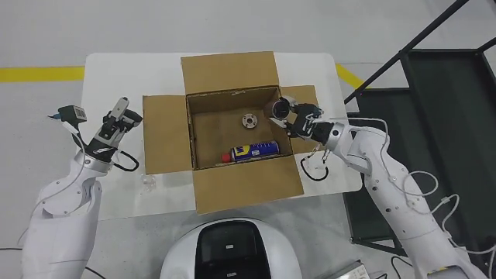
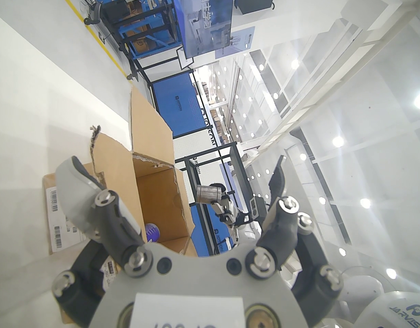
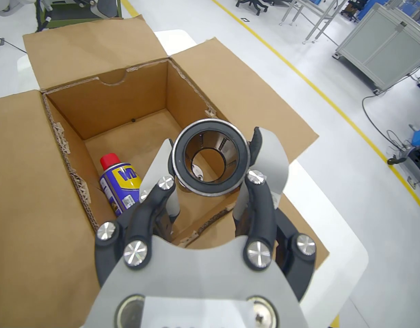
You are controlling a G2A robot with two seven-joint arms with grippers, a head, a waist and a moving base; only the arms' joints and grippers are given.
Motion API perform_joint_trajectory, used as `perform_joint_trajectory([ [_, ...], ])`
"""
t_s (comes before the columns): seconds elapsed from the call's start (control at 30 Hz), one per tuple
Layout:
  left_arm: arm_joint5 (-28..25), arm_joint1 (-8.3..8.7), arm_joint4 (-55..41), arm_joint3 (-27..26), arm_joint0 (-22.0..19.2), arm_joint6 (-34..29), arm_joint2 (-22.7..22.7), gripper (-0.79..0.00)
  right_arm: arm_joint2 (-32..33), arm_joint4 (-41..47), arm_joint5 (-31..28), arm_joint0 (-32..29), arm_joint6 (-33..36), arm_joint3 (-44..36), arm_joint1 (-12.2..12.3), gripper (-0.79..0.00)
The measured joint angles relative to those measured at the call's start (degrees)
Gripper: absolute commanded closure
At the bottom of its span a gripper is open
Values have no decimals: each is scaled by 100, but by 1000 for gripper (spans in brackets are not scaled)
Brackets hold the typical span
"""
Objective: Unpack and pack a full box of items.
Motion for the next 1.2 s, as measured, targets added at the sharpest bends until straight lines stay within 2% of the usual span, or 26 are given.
perform_joint_trajectory([
  [0.77,0,0,0,0,0,0,0,-785,-68,0,-16,65,90,-74,-11,0],
  [0.9,0,0,0,0,0,0,0,-785,-509,117,-329,640,530,129,-92,0],
  [1.0,0,0,0,0,0,0,0,-785,-1103,237,-586,1345,823,573,-231,0],
  [1.2,0,0,0,0,0,0,0,-785,-2498,330,-931,2679,1184,1696,-653,0],
])
